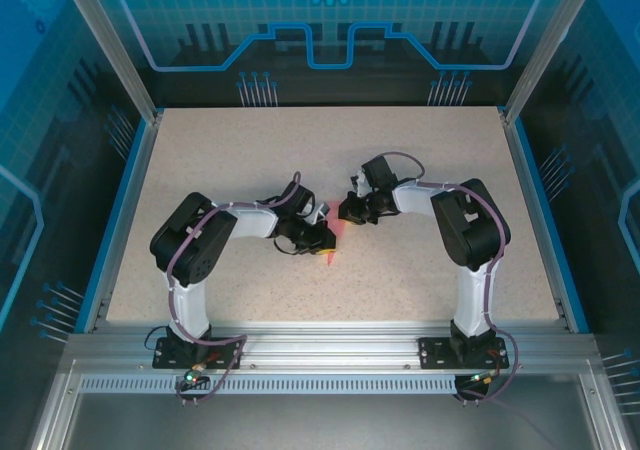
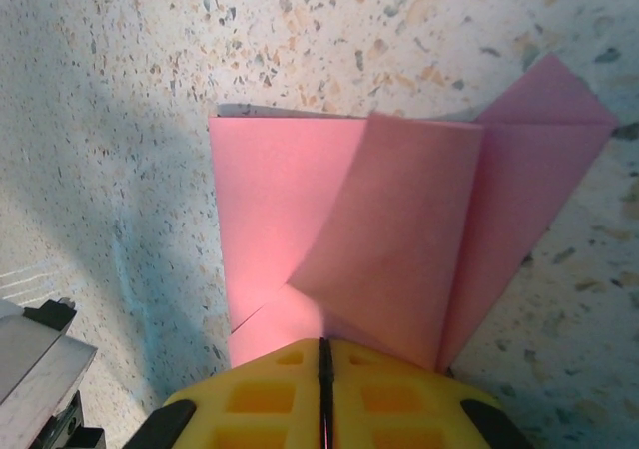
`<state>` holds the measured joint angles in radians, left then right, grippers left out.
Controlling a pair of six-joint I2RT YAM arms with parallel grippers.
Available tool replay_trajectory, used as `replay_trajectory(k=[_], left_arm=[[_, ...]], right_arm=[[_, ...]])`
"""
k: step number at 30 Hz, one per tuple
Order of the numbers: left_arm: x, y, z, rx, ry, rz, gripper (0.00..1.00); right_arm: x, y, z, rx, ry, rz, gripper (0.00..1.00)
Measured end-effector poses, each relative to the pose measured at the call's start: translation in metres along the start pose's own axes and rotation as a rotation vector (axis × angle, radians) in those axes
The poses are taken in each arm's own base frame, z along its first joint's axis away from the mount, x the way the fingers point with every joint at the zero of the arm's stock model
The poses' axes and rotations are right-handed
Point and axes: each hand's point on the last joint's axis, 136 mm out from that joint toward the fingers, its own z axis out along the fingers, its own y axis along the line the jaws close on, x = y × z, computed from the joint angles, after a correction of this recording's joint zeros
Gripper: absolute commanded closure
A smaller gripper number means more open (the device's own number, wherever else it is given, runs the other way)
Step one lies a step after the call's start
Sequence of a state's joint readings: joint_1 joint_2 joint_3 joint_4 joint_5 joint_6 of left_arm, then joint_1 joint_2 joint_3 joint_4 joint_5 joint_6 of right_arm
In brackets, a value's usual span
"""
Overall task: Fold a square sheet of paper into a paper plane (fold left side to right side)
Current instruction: Fold the wing for the fifth time at the center of the table.
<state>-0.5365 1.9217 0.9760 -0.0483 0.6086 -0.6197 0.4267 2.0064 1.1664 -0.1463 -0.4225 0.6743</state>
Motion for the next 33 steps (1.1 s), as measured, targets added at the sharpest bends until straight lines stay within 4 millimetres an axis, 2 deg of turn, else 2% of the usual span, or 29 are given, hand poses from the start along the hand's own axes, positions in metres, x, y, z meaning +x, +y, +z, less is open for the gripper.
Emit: replay_trajectory(k=[5,10,13,18,25,33], left_arm=[[0.001,0.000,0.002,-0.014,0.006,0.016,1.00],[0.002,0.000,0.003,-0.016,0.007,0.021,1.00],[0.002,0.000,0.003,-0.016,0.008,0.021,1.00],[0.003,-0.001,0.003,-0.016,0.010,0.027,1.00],[0.004,-0.001,0.004,-0.018,0.010,0.029,1.00],[0.004,-0.001,0.004,-0.020,0.010,0.029,1.00]], right_arm=[[-0.001,0.007,-0.012,-0.011,-0.027,-0.030,0.97],[-0.003,0.029,-0.040,-0.060,-0.093,-0.090,0.98],[0.004,0.031,-0.046,-0.081,-0.105,-0.105,0.98],[0.023,0.027,-0.038,-0.097,-0.059,-0.105,0.98],[0.038,0.023,-0.015,-0.102,0.005,-0.106,0.98],[0.042,0.014,0.000,-0.080,0.040,-0.096,0.98]])
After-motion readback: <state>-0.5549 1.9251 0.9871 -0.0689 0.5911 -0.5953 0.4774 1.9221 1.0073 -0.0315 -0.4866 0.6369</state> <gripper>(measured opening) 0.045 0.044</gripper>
